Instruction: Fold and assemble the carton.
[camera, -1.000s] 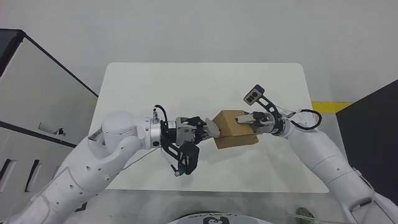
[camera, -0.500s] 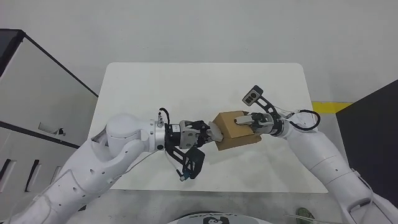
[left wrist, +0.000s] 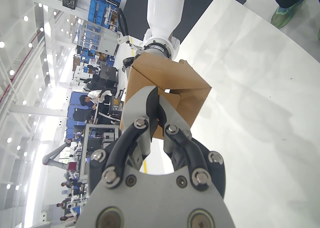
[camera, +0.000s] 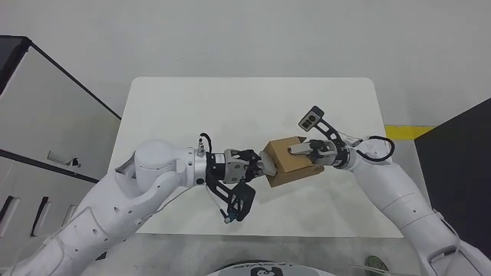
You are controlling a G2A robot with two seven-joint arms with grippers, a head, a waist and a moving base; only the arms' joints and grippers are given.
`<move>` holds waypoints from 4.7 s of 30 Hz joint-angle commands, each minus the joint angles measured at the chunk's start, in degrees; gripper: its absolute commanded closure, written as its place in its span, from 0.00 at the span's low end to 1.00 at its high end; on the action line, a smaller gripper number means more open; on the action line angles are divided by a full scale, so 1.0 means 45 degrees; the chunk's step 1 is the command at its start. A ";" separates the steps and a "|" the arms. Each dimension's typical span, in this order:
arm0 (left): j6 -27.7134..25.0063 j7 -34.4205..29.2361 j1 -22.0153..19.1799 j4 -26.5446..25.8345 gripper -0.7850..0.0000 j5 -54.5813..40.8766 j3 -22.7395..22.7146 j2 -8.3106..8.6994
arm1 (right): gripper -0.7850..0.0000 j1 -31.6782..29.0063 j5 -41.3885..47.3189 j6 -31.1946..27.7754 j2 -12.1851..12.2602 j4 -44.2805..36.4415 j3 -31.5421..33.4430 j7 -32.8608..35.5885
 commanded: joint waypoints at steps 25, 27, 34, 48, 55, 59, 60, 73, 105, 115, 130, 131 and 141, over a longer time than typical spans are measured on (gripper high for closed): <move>0.0318 -0.0137 -0.0506 0.0414 1.00 -0.0530 0.0202 -0.0145 | 1.00 0.0031 -0.0269 0.0302 -0.0271 0.0226 0.0284 0.0042; 0.0353 -0.0089 -0.0423 0.0370 1.00 -0.0695 0.0023 -0.0116 | 1.00 0.0019 -0.0243 0.0316 -0.0268 0.0251 0.0348 0.0042; 0.0446 0.0154 -0.0017 0.0092 1.00 -0.1002 -0.0600 0.0020 | 1.00 -0.0090 -0.0017 0.0341 -0.0184 0.0124 0.0505 0.0042; 0.0550 -0.0048 0.0459 -0.0097 1.00 -0.1075 -0.1104 0.0134 | 1.00 -0.0143 0.0336 0.0294 -0.0028 -0.0126 0.0477 0.0042; 0.0736 -0.0134 0.0565 -0.0107 1.00 -0.1232 -0.1165 0.0129 | 1.00 -0.0460 0.0507 0.0157 0.0031 -0.0118 0.0884 0.0042; 0.0862 -0.0166 0.0848 -0.0071 1.00 -0.1341 -0.1620 0.0206 | 1.00 -0.0765 0.0856 -0.0053 0.0256 -0.0942 0.1060 0.0042; 0.0900 -0.0117 0.0943 -0.0078 1.00 -0.1446 -0.1733 0.0224 | 1.00 -0.0856 0.0972 -0.0082 0.0341 -0.1072 0.1143 0.0042; 0.0948 0.0115 0.1535 -0.0446 0.00 -0.1685 -0.2285 0.0338 | 1.00 -0.1213 0.2095 -0.0298 0.1042 -0.1643 0.1464 0.0042; 0.1213 0.0684 0.3862 0.0081 0.00 -0.4209 -0.6432 0.0726 | 1.00 -0.0125 0.0087 -0.0840 0.1039 -0.1404 0.2242 0.0042; 0.0904 0.0965 0.3789 0.0775 0.00 -0.5770 -0.7298 0.0733 | 1.00 -0.0125 0.0087 -0.0840 0.1039 -0.1404 0.2242 0.0042; -0.0971 0.1986 0.3832 0.1380 0.00 -0.6070 -0.8655 0.0944 | 1.00 0.0027 -0.2570 -0.1222 0.1197 -0.2285 0.2790 -0.1181; -0.0971 0.1986 0.3832 0.1380 0.00 -0.6070 -0.8655 0.0944 | 1.00 0.0237 -0.3417 -0.1135 0.1232 -0.2517 0.2823 -0.1372; -0.0971 0.1986 0.3832 0.1380 0.00 -0.6070 -0.8655 0.0944 | 1.00 0.2757 -1.1226 -0.0391 0.1276 -0.4841 0.1623 -0.2192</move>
